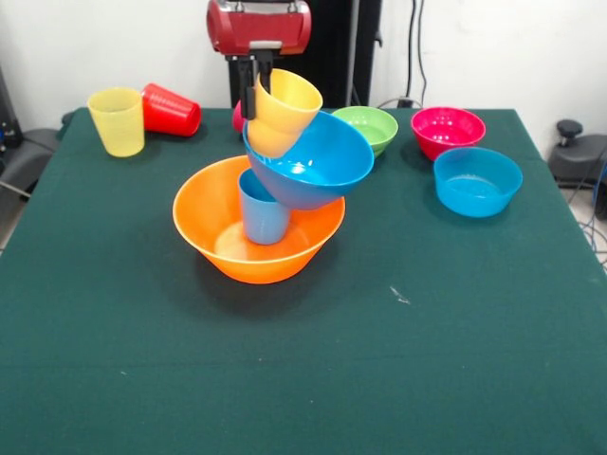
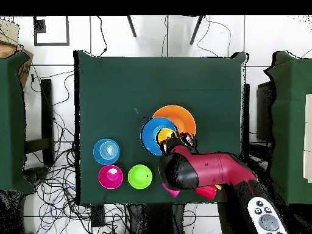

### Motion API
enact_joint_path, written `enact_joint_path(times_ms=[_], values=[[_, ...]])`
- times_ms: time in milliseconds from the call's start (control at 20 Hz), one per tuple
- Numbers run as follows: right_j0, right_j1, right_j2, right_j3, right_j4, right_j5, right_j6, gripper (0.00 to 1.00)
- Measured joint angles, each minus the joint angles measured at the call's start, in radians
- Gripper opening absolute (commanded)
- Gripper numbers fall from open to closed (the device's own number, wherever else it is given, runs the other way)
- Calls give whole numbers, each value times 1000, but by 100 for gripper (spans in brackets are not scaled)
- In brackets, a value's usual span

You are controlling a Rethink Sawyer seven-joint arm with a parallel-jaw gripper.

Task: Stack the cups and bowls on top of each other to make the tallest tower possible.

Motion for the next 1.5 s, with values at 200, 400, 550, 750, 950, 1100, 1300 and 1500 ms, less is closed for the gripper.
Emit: enact_joint_path(times_ms=[200,400,550,750,950,1100,1300,1500], values=[[10,-6,-5,0,0,10,0,0],[14,-7,-6,0,0,16,0,0],[16,-7,-6,0,0,16,0,0],[16,-7,-7,0,0,16,0,100],[16,-7,-7,0,0,16,0,100],[16,-7,-7,0,0,16,0,100],[16,-7,-7,0,0,21,0,100],[16,-7,-6,0,0,25,0,100]])
